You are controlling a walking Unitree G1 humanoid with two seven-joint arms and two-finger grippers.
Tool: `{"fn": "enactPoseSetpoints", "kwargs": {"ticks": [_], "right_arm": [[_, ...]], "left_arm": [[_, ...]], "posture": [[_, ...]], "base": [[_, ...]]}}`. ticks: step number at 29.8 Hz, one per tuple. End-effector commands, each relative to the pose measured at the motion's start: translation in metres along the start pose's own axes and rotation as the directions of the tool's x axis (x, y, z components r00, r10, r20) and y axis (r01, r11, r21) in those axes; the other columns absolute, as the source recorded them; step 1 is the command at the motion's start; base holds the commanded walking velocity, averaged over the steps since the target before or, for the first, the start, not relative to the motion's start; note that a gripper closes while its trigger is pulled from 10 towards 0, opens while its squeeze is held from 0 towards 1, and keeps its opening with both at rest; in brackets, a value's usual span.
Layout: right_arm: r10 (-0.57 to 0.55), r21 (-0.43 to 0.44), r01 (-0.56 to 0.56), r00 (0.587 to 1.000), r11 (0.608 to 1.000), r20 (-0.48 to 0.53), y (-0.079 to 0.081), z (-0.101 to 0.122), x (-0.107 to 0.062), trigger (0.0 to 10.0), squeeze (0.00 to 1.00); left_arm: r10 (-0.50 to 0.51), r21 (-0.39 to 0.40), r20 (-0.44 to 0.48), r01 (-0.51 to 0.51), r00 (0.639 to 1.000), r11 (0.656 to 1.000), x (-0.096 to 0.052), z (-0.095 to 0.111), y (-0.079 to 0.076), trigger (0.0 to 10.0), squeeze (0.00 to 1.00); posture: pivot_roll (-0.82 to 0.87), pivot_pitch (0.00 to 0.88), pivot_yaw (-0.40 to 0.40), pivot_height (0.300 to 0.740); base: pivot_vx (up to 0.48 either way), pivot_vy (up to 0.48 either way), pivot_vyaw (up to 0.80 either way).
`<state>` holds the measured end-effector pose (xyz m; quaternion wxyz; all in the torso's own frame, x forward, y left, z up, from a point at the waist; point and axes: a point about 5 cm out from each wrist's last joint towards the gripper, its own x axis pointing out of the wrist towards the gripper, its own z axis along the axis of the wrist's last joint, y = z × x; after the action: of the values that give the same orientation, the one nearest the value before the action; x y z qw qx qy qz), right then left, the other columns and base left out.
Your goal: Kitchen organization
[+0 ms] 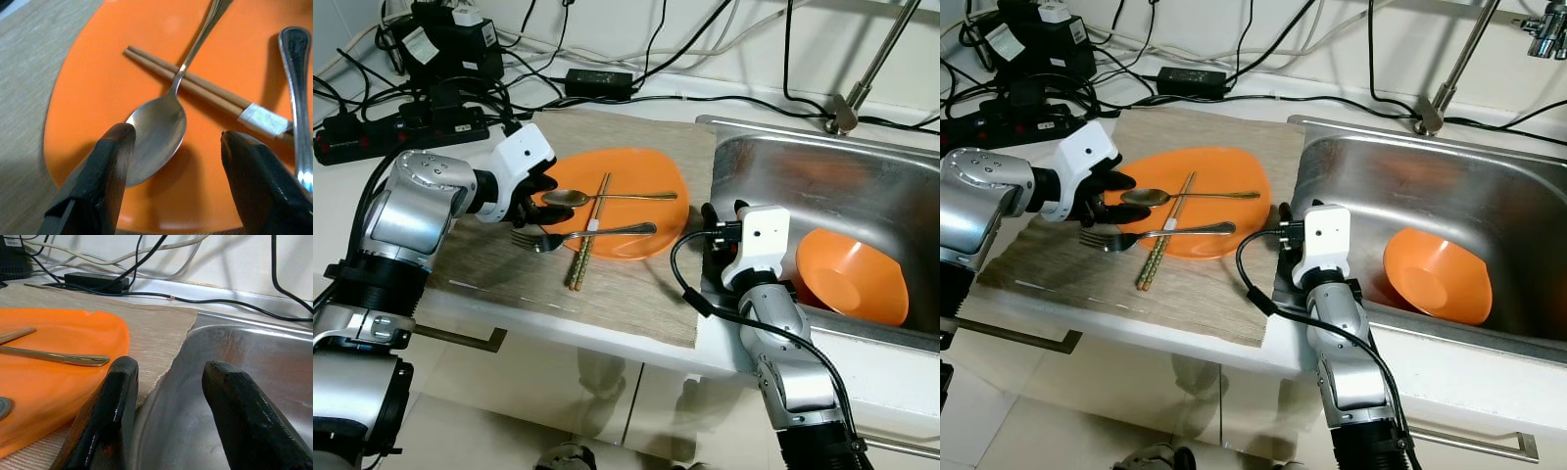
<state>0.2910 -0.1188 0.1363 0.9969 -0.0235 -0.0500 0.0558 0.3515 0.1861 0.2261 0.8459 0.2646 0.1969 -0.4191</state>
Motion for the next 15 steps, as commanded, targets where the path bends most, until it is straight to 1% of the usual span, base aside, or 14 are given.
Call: {"fn": "enactPoseSetpoints", "kwargs": {"ticks": [1, 6, 8, 15], "right_arm": [[-0.001, -0.001, 0.001, 1.000, 1.000, 0.005, 0.000, 0.000, 0.000, 10.0, 0.00], [-0.001, -0.001, 0.001, 1.000, 1.000, 0.006, 0.000, 0.000, 0.000, 10.0, 0.00], [-0.002, -0.002, 0.002, 1.000, 1.000, 0.007, 0.000, 0.001, 0.001, 10.0, 0.00], [-0.005, -0.004, 0.005, 1.000, 1.000, 0.007, -0.001, 0.001, 0.001, 10.0, 0.00]], "left_arm": [[-0.011, 0.018, -0.005, 0.012, 1.000, 1.000, 0.001, 0.001, -0.002, 10.0, 0.00], [-0.004, 0.031, -0.014, 0.004, 1.000, 1.000, 0.005, 0.000, -0.002, 10.0, 0.00], [-0.007, 0.050, -0.014, 0.008, 1.000, 0.999, 0.011, 0.000, -0.005, 10.0, 0.00], [-0.021, 0.067, -0.019, 0.022, 1.000, 0.998, 0.020, 0.001, -0.008, 10.0, 0.00]], "posture": [[0.08, 0.034, -0.015, 0.740], [0.08, 0.035, -0.016, 0.740], [0.07, 0.036, -0.019, 0.740], [0.07, 0.038, -0.019, 0.740]], "base": [[0.000, 0.000, 0.00], [0.000, 0.000, 0.00], [0.000, 0.000, 0.00], [0.000, 0.000, 0.00]]}}
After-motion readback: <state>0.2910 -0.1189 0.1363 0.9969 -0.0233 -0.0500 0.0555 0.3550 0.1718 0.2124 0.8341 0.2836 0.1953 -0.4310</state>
